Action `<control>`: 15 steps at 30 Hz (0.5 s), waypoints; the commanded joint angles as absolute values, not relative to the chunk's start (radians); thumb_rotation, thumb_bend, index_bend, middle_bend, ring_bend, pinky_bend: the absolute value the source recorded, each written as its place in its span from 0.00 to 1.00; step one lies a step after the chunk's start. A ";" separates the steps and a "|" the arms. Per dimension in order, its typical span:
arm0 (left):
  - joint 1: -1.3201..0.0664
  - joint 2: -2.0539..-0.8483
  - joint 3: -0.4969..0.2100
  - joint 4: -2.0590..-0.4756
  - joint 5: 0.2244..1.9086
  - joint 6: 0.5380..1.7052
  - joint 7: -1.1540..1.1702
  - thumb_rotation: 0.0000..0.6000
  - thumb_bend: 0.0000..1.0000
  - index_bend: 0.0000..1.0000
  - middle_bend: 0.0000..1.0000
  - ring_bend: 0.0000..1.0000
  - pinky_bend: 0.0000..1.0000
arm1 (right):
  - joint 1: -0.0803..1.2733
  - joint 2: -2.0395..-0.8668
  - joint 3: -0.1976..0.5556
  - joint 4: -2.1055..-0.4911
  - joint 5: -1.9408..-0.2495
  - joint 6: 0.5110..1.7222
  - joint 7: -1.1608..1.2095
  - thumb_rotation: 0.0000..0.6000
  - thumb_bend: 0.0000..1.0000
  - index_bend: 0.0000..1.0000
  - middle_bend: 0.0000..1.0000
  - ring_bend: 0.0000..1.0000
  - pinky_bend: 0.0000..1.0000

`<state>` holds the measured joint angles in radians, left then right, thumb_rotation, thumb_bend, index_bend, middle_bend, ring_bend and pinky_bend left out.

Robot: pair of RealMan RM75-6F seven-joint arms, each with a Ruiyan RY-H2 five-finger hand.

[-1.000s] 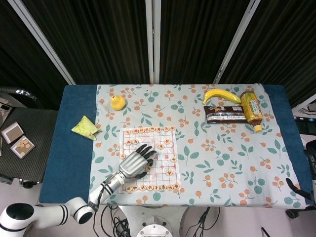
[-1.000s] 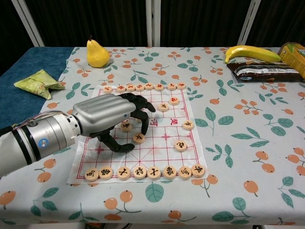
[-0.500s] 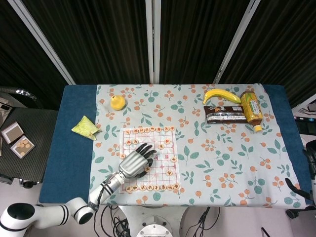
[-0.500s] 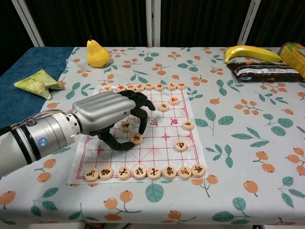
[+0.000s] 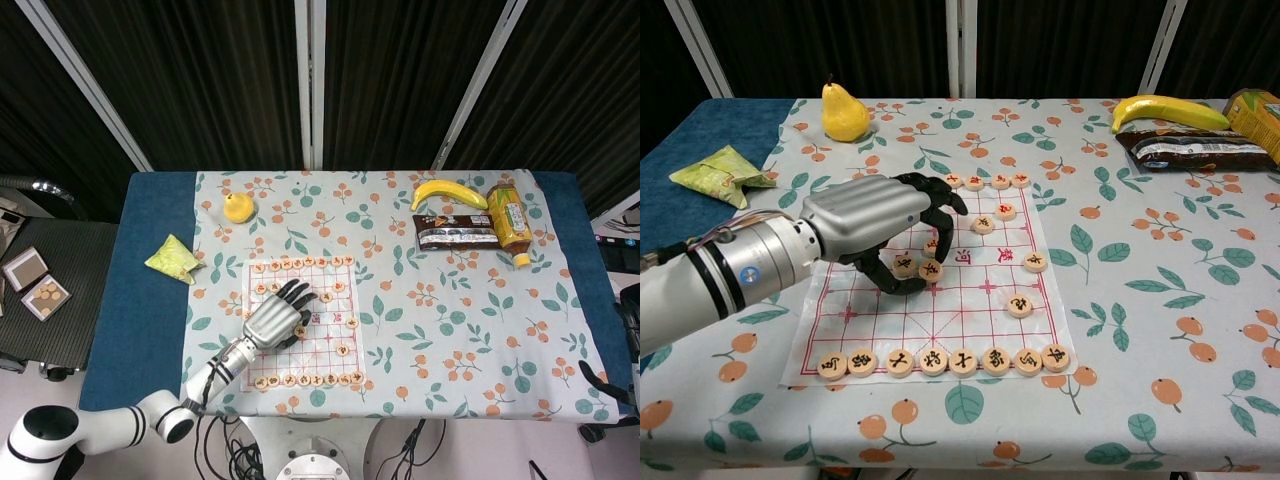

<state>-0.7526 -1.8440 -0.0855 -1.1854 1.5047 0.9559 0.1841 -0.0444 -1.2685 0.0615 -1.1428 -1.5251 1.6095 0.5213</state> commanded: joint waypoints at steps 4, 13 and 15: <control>-0.758 -1.854 -0.084 -1.162 1.508 0.968 0.160 1.00 0.30 0.48 0.12 0.00 0.00 | -0.043 -1.273 0.061 -1.134 -1.523 1.602 0.525 1.00 0.14 0.00 0.00 0.00 0.00; -0.767 -1.869 -0.084 -1.135 1.503 0.968 0.146 1.00 0.30 0.48 0.12 0.00 0.00 | -0.044 -1.273 0.058 -1.130 -1.524 1.600 0.528 1.00 0.15 0.00 0.00 0.00 0.00; -0.767 -1.870 -0.084 -1.130 1.503 0.972 0.140 1.00 0.30 0.48 0.12 0.00 0.00 | -0.045 -1.272 0.059 -1.129 -1.522 1.598 0.529 1.00 0.15 0.00 0.00 0.00 0.00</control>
